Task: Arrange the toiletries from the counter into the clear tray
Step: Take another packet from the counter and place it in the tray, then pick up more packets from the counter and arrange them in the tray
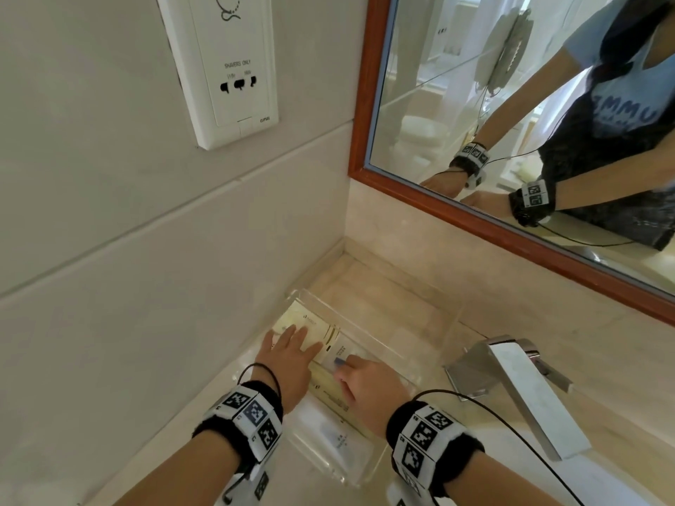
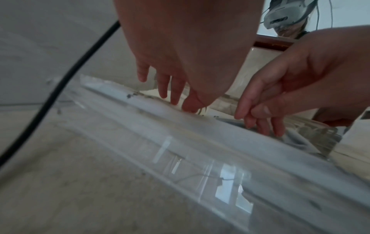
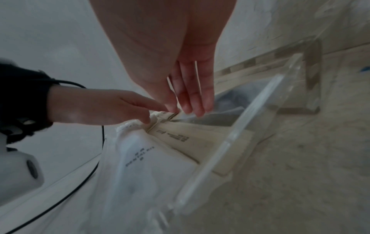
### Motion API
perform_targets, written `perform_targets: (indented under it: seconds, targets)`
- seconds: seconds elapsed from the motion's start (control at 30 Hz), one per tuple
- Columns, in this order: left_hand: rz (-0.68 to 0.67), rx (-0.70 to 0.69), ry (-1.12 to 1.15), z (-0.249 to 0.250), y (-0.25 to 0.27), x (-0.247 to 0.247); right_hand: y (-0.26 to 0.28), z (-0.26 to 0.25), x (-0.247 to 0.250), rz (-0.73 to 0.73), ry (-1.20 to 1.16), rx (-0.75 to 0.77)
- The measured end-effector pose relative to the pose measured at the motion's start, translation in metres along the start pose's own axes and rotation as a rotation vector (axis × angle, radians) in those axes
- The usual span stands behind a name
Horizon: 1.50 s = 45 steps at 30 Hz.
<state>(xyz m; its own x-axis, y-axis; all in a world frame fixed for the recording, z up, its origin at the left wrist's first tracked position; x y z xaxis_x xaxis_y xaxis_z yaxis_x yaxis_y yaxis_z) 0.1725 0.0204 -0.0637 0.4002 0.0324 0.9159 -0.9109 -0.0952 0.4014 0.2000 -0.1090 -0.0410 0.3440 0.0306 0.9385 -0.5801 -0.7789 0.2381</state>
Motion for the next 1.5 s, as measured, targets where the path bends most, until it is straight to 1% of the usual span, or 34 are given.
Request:
perform_targets:
  seconds: [0.07,0.17,0.2,0.3,0.33,0.37,0.47,0.67,0.8,0.97,1.07,1.17,1.27,1.4,1.5]
  targets:
    - [-0.014,-0.003,-0.014,-0.001,-0.002,-0.001,-0.001,0.001,0.0,0.029,0.009,0.008]
    - [-0.043,0.009,-0.018,-0.004,-0.005,-0.001,-0.003,0.002,-0.008,0.043,0.096,0.056]
    - [-0.046,0.011,-0.014,-0.004,-0.005,0.0,-0.003,0.004,-0.01,0.04,0.112,0.048]
    - [-0.021,0.003,-0.007,-0.004,-0.006,0.001,-0.001,0.005,-0.014,-0.011,0.147,0.005]
    - [-0.016,-0.001,-0.005,-0.004,-0.005,0.001,0.0,0.005,-0.015,-0.051,0.158,-0.001]
    - [-0.022,-0.003,-0.001,-0.004,-0.004,0.001,0.002,0.005,-0.014,-0.082,0.167,-0.009]
    - [-0.063,0.017,0.003,-0.003,-0.004,0.001,0.001,0.006,-0.01,-0.114,0.227,-0.032]
    - [-0.093,0.094,-0.017,-0.005,-0.01,0.006,0.001,0.004,-0.009,-0.19,0.235,-0.081]
    - [-0.099,0.087,-0.016,-0.005,-0.012,0.005,0.005,0.006,-0.009,-0.193,0.213,-0.093]
    - [-0.053,0.044,-0.026,0.001,-0.006,0.005,0.008,0.005,-0.009,-0.16,0.174,-0.112]
    - [-0.061,0.066,0.004,-0.005,-0.001,0.001,0.009,0.003,-0.01,-0.166,0.18,-0.136]
    - [-0.014,0.069,0.026,-0.006,0.008,0.003,0.011,0.0,-0.007,-0.17,0.157,-0.17]
    - [0.072,0.049,0.079,-0.001,0.019,0.016,0.014,-0.005,0.003,-0.145,0.149,-0.175]
    - [0.23,-0.047,0.112,0.017,0.038,0.046,0.033,-0.013,0.029,-0.065,0.155,-0.149]
    - [0.283,-0.105,0.135,0.04,0.054,0.069,0.056,-0.011,0.053,0.003,0.185,-0.196]
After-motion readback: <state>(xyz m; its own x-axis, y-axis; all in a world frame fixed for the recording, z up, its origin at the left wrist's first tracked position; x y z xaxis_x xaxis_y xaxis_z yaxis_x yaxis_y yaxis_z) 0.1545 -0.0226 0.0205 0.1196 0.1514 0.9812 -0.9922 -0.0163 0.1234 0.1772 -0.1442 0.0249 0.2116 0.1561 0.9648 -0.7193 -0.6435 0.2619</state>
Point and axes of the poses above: each hand's wrist, its own y-axis away from the middle knuckle, its own x-axis out of the back of the hand, z = x × y, the point moved 4 cm from there along -y, towards the middle knuckle, and after that the axes turned 1 degree about -z, right-handed, at the moved point
